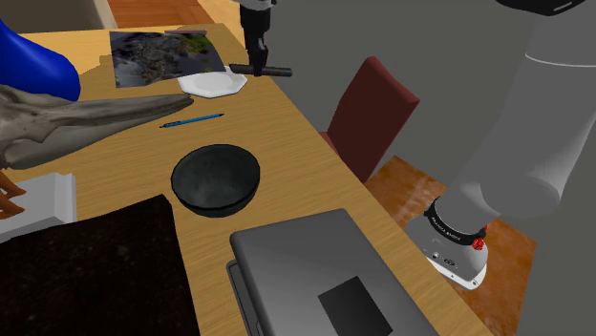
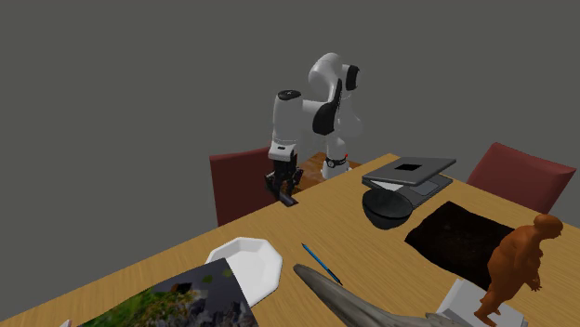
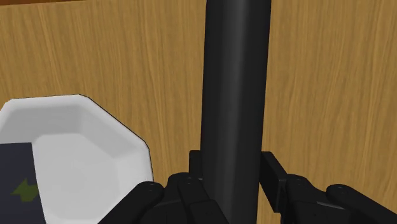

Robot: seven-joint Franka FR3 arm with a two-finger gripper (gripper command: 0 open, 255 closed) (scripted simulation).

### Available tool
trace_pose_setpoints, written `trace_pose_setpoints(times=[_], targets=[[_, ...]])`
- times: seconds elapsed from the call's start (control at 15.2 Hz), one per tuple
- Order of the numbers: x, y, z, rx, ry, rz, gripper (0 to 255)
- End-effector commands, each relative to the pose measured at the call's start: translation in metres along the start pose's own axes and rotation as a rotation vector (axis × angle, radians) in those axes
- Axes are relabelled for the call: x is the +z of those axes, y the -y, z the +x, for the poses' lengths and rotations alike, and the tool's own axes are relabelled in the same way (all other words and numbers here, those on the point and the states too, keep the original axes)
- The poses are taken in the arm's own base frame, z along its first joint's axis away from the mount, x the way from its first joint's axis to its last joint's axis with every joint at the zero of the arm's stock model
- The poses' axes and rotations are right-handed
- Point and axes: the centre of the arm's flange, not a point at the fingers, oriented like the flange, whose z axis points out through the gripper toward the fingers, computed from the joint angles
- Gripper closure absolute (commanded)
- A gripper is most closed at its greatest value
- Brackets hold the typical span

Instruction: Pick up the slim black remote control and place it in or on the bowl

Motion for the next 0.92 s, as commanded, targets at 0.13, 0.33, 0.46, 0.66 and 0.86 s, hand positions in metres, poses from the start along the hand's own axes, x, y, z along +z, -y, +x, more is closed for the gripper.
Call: trace_pose_setpoints(times=[0.13,0.33,0.46,0.66,0.86], targets=[[-0.021,-0.002,0.001,0.000,0.000,0.000,255],[-0.037,-0.003,0.001,0.000,0.000,0.000,255],[-0.042,0.008,0.008,0.000,0.000,0.000,255],[-0.043,0.041,0.028,0.000,0.000,0.000,255],[-0.045,0.075,0.049,0.000,0.000,0.000,255]])
